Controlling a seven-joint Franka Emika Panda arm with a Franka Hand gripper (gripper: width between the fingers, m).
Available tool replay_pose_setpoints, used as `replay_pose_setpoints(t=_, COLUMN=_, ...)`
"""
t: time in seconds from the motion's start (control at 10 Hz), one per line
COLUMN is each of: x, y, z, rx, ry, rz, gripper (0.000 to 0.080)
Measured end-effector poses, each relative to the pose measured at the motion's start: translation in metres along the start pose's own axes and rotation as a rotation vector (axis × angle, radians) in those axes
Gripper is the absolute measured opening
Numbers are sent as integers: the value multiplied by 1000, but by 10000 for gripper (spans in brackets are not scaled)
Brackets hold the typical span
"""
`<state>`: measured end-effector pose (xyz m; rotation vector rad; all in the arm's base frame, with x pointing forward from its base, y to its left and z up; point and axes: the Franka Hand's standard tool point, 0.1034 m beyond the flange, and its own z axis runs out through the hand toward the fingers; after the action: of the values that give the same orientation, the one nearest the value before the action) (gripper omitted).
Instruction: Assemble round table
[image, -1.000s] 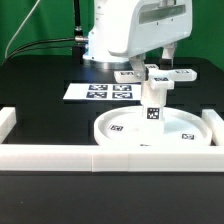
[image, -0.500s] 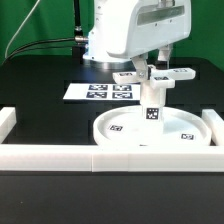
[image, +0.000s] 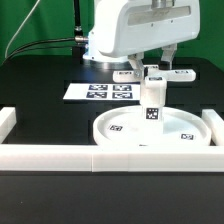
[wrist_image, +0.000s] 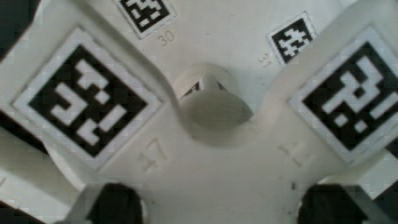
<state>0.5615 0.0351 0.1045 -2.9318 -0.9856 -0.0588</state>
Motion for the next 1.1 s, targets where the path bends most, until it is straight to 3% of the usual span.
replay_pose_setpoints(t=0.5, x=0, y=-2, z=1, rx=5, ry=15, rz=668, gripper=436)
replay_pose_setpoints(t=0.7, x=0, y=-3, z=1, rx=18, ry=24, rz=917, gripper=436)
replay_pose_setpoints(t=1.1, x=1, y=-3, z=1, rx=24, ry=24, rz=1116, gripper=436)
